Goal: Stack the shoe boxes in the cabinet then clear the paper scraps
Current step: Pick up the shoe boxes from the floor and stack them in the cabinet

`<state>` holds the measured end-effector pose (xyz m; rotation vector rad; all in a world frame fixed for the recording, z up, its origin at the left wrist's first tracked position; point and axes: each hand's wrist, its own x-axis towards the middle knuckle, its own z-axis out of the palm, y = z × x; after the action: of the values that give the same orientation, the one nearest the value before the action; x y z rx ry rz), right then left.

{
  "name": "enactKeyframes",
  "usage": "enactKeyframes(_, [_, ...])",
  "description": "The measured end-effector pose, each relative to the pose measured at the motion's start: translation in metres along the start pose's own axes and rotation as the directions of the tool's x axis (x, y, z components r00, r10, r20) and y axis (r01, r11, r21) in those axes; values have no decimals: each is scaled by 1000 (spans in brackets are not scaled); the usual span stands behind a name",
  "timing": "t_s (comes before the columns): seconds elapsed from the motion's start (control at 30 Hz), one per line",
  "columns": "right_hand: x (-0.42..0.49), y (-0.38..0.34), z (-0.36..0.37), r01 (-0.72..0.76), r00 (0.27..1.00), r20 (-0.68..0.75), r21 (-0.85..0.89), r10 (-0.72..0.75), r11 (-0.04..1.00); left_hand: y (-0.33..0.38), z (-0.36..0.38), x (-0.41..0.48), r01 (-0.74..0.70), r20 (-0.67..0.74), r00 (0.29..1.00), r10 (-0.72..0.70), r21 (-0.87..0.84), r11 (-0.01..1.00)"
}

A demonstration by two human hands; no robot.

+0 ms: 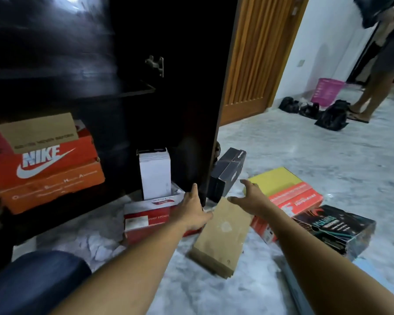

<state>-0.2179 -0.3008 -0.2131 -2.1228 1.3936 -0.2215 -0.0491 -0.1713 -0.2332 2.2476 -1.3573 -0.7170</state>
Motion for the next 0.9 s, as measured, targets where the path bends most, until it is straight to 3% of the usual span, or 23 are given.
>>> enactKeyframes(0.1, [20, 42, 23, -68, 995, 74, 6, 67, 998, -14, 61, 6, 159, 32, 987, -157, -93, 983])
enactKeyframes(0.27, [48, 111, 68, -175, 965, 198, -5, 172, 985, -33, 148, 3, 344, 88, 937, -338, -59, 937])
enactKeyframes(0.53, [107, 163, 97, -117, 975, 184, -39, 123, 992, -28, 227, 13, 426, 70, 905, -420, -154, 892])
enactKeyframes(0.73, [138, 167, 98, -167, 955, 240, -60, 176, 984, -45, 239, 11, 350, 11, 936, -352, -159, 923])
enactKeyframes(0.9, [87, 168, 113, -211, 951, 230, -13, 209, 977, -83, 225, -9, 185, -26, 980, -197, -236, 954])
